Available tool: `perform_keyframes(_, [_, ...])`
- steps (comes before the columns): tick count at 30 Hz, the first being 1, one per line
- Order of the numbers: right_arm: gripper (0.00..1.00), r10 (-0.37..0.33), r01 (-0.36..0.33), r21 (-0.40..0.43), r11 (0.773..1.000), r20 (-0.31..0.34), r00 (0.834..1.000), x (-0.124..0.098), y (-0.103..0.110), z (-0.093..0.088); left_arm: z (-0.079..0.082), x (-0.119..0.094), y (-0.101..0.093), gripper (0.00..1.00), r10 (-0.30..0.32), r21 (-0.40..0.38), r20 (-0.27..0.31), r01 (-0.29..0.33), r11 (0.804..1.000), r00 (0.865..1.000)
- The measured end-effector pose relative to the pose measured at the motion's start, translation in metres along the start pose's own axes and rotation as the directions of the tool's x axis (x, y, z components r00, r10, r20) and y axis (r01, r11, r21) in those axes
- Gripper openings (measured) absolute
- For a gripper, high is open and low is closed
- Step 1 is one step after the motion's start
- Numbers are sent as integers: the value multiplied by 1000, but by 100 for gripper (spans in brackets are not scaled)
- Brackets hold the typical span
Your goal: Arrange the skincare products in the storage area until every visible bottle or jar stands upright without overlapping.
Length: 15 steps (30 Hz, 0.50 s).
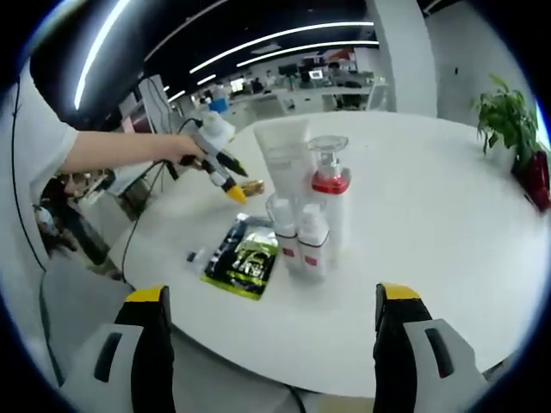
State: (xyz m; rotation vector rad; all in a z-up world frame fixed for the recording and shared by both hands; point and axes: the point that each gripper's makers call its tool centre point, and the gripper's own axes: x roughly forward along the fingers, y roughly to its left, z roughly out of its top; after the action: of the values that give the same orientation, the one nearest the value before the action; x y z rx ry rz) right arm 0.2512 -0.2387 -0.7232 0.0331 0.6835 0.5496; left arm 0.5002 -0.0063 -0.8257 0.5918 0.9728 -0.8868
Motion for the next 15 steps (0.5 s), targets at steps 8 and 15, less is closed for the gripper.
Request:
perform_keyframes(8, [97, -4, 4, 3, 1000, -3, 1000, 0, -1, 0, -1, 7, 10, 71, -10, -5, -7, 10, 1000, 1000])
perform_keyframes(15, [97, -5, 5, -1, 1000, -3, 1000, 0, 0, 0, -2, 0, 9, 44, 3, -34, 5, -2, 999, 1000])
